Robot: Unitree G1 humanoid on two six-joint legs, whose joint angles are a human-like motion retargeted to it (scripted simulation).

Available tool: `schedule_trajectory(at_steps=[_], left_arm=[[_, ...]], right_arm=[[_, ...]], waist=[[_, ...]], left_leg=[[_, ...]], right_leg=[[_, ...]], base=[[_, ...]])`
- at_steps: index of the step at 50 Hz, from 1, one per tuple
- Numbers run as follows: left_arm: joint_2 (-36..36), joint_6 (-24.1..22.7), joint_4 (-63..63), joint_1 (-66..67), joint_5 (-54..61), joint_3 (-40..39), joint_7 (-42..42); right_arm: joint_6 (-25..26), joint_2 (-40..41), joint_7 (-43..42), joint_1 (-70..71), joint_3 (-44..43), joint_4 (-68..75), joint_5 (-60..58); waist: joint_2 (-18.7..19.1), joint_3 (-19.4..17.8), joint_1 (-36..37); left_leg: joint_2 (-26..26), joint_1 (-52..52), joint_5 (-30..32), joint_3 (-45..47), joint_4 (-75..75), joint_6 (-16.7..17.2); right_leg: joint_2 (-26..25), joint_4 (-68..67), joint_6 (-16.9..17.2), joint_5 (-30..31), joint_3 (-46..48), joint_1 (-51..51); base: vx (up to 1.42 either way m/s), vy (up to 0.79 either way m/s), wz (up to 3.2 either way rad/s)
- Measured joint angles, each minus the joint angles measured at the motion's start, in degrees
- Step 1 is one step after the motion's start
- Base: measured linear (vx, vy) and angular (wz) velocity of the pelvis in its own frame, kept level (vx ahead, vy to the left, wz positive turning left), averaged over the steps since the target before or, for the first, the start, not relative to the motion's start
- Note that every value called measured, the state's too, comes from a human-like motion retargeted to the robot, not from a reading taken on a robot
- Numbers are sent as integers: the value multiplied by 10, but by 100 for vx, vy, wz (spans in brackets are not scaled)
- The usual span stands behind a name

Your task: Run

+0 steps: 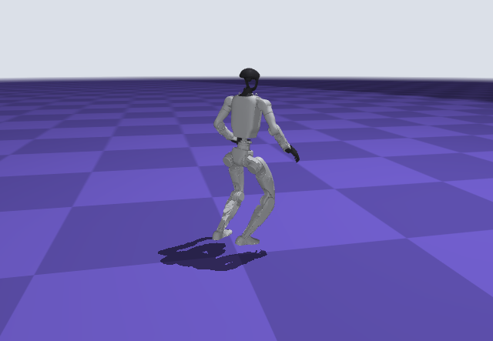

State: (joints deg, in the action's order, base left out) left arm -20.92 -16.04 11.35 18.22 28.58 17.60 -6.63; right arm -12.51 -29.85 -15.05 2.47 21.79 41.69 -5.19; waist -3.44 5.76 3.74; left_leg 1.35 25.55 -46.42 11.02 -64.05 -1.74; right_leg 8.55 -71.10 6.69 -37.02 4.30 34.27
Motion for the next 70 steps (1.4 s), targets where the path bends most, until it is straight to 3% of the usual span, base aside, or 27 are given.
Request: schedule_trajectory(at_steps=[6, 11, 13, 19, 22, 25, 28, 30, 33, 35, 36, 38, 41, 45, 50, 57, 63, 70], left_arm=[[12, 1, 25, -26, 0, 4, 2], [28, 2, 25, -69, -10, -6, -5], [35, 4, 18, -77, -5, -11, -1], [36, -3, -22, -87, 0, -19, 43], [27, -10, -49, -92, -2, -15, 71], [14, -10, -81, -98, 4, -13, 92], [7, -7, -109, -109, 23, -15, 99], [10, -6, -123, -114, 34, -20, 91], [21, -9, -122, -114, 41, -33, 65], [46, -12, -116, -103, 47, -36, 47], [46, -9, -110, -101, 55, -40, 42], [52, -2, -99, -98, 82, -46, 40], [53, 9, -96, -74, 106, -39, 46], [39, 17, -88, -44, 126, -26, 63], [24, 19, -65, -23, 124, -7, 87], [0, 35, -24, -22, 99, 19, 112], [8, 42, 20, -50, 68, 23, 96], [40, 44, 98, -65, 49, 17, 88]], right_arm=[[18, 28, 12, 22, 11, 73, -32], [38, 81, 33, -11, 4, 165, -8], [42, 100, 48, -38, 1, 197, 7], [48, 124, 115, -126, -7, 243, 44], [47, 120, 150, -164, -13, 236, 54], [46, 110, 165, -187, -19, 214, 56], [48, 90, 168, -189, -26, 196, 52], [51, 76, 161, -176, -30, 190, 44], [53, 56, 134, -136, -35, 194, 35], [49, 59, 102, -106, -41, 195, 36], [47, 50, 92, -92, -44, 192, 42], [42, 37, 74, -65, -45, 176, 67], [33, 39, 60, -62, -40, 133, 97], [26, 48, 67, -71, -22, 91, 123], [25, 54, 95, -76, 2, 83, 123], [29, 59, 108, -81, 6, 115, 92], [47, 75, 105, -72, -5, 177, 57], [51, 94, 102, -76, -16, 231, 60]], waist=[[-41, 2, -40], [-68, 2, -88], [-60, -2, -95], [10, -24, -81], [27, -27, -78], [35, -27, -75], [37, -30, -73], [38, -31, -73], [42, -22, -70], [45, 23, -77], [46, 25, -78], [52, -6, -80], [41, -32, -82], [44, -53, -55], [55, -50, -29], [40, -34, -26], [-30, -29, -58], [-38, -5, -72]], left_leg=[[-76, -1, -35, 13, 41, -33], [-116, 14, -36, 29, 56, -55], [-108, 4, -36, 28, 47, -47], [-22, -44, 28, 0, 6, 20], [7, -37, 52, -3, -29, 35], [39, -24, 34, 8, -86, 25], [68, -9, -19, 19, -152, 5], [85, 17, -36, 24, -183, -11], [115, 79, -36, 32, -198, -33], [123, 154, -36, 44, -201, -44], [123, 163, -36, 42, -209, -47], [125, 136, -36, 41, -210, -42], [97, 73, -36, 40, -185, -25], [88, -6, -16, 35, -147, 7], [65, -36, 38, 14, -77, 33], [3, -63, 14, -4, -23, 13], [-93, -48, -36, 17, 36, -50], [-106, -27, -36, 42, 77, -67]], right_leg=[[93, -74, -15, -110, -11, 50], [148, -148, -25, -124, -34, 98], [127, -154, -29, -120, -36, 89], [-21, -86, -36, -53, -10, 11], [-68, -48, -33, -28, -10, -5], [-97, -29, -39, -35, -14, -14], [-110, -40, -59, -89, -17, -14], [-108, -61, -81, -130, -14, 8], [-108, -58, -106, -130, -11, 70], [-97, -73, -112, -130, -7, 151], [-94, -82, -112, -130, -9, 157], [-94, -85, -107, -130, -10, 126], [-76, -77, -83, -118, -14, 56], [-88, -15, -45, -26, -16, -27], [-97, 24, -19, 52, -14, -47], [-76, 7, -26, 1, -29, -55], [31, -57, -38, -126, -55, -12], [53, -46, -42, -130, -63, 31]], base=[[-5, 8, 33], [-2, 5, 57], [12, 3, -20], [12, -1, -53], [0, 0, 0], [-2, -1, -4], [-9, -5, -17], [-20, -7, -22], [-25, -6, -34], [-9, -3, -8], [0, 0, 0], [1, 6, -24], [16, 9, -24], [15, 12, -78], [1, 8, -65], [-3, 5, -27], [-15, 0, 31], [-4, 0, -3]])
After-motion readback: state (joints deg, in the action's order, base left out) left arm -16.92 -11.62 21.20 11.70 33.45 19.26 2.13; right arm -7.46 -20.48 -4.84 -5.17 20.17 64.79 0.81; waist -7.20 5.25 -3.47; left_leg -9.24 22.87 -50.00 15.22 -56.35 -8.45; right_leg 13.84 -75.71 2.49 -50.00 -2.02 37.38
